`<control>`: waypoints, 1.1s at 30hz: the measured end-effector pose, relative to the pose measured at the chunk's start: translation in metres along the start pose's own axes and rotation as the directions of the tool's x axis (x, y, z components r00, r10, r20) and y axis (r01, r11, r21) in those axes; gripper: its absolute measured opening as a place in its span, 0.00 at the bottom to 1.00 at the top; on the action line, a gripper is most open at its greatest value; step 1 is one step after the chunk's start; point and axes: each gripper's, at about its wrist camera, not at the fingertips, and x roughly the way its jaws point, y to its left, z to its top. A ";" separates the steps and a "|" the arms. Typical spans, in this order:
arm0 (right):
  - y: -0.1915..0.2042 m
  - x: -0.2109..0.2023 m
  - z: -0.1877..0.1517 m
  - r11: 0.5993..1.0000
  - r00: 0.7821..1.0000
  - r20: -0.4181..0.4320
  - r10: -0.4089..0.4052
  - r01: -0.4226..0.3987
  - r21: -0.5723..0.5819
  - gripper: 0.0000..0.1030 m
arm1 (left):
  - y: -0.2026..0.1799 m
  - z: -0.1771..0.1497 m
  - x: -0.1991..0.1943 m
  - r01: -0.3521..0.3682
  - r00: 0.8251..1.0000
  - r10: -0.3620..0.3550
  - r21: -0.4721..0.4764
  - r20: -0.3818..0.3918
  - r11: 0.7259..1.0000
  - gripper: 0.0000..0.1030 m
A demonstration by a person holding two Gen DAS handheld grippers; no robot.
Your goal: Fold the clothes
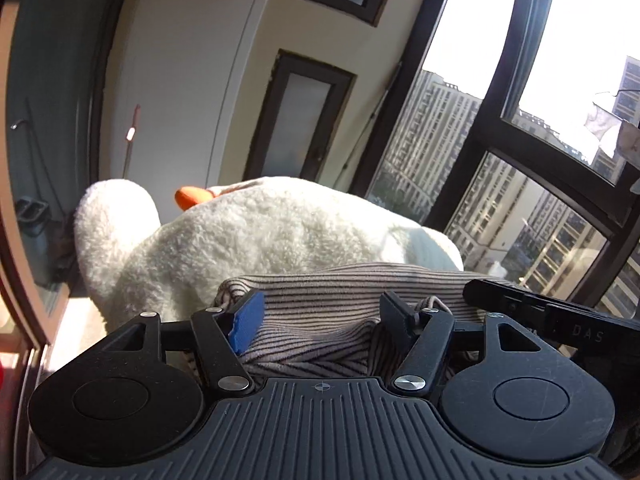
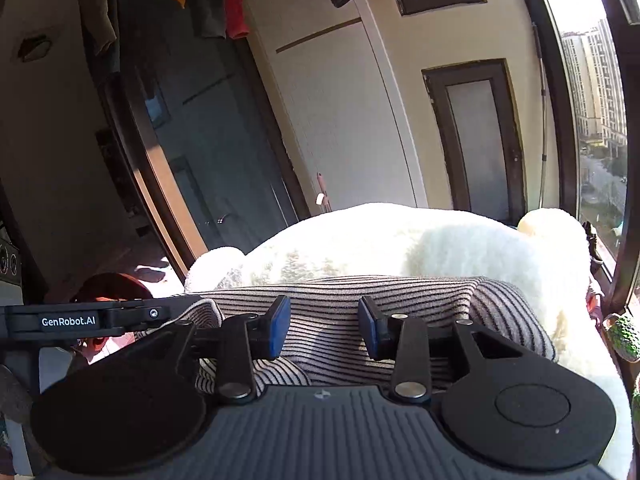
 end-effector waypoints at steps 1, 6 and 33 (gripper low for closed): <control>0.000 -0.008 0.000 0.999 0.999 0.023 -0.035 0.035 -0.022 0.43 | 0.002 0.000 0.002 0.002 1.000 -0.002 -0.009 0.002 1.000 0.68; -0.023 -0.001 -0.007 0.994 0.993 -0.029 -0.110 0.110 -0.010 0.43 | 0.004 -0.002 0.019 0.001 1.000 -0.001 0.010 -0.006 1.000 0.69; -0.031 0.010 -0.029 0.988 0.988 -0.008 -0.154 0.154 -0.023 0.48 | -0.024 -0.029 0.010 0.134 0.987 -0.128 0.061 -0.096 0.989 0.87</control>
